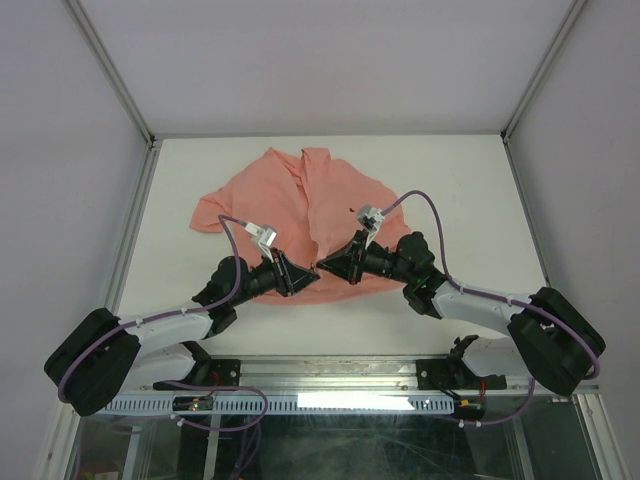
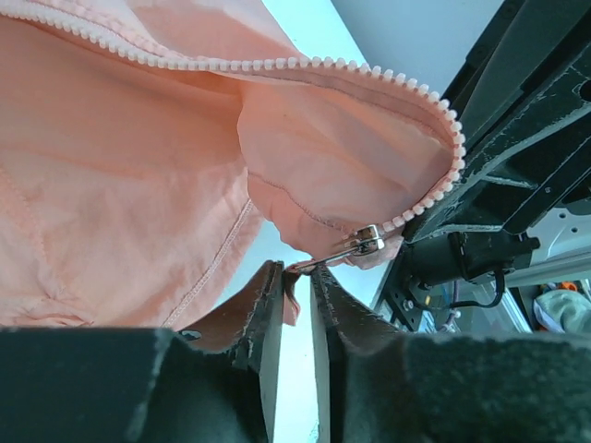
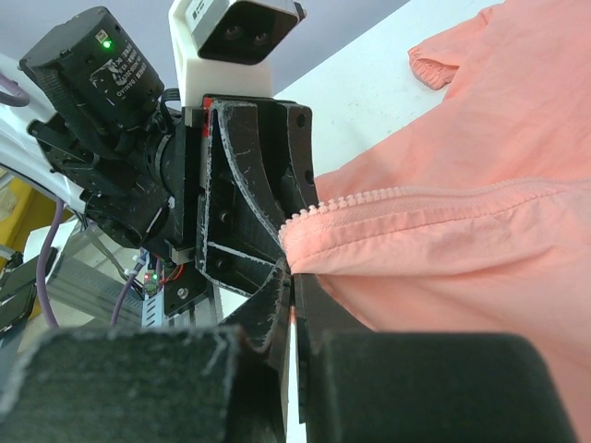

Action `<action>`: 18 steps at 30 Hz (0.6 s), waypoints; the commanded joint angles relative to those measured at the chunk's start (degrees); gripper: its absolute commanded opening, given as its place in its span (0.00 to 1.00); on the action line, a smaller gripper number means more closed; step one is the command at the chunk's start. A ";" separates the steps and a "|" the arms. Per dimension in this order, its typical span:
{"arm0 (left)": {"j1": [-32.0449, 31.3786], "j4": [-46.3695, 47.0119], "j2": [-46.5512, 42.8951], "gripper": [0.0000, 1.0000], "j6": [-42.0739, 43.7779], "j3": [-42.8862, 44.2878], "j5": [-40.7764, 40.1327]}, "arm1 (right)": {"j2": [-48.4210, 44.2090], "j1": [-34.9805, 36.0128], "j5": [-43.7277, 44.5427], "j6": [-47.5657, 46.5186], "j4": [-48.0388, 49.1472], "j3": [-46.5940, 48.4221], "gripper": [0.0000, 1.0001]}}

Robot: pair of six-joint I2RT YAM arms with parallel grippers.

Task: Zip up the jacket

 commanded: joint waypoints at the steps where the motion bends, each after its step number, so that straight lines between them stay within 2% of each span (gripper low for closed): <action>1: 0.02 5.32 -0.51 0.13 2.06 -0.08 1.56 | -1.93 -0.19 -0.66 0.12 4.41 -0.13 0.00; 5: 0.07 3.30 -1.54 0.00 1.81 -0.38 1.47 | -2.40 -0.81 -0.30 0.24 4.37 -0.17 0.00; 10: -0.17 -2.36 -2.64 0.00 0.06 -1.22 0.04 | -3.67 -2.83 -0.03 1.12 4.31 0.11 0.00; 18: -0.93 -6.21 -4.33 0.00 -4.11 -4.08 -1.30 | -4.25 -4.41 -0.33 0.86 2.44 0.93 0.00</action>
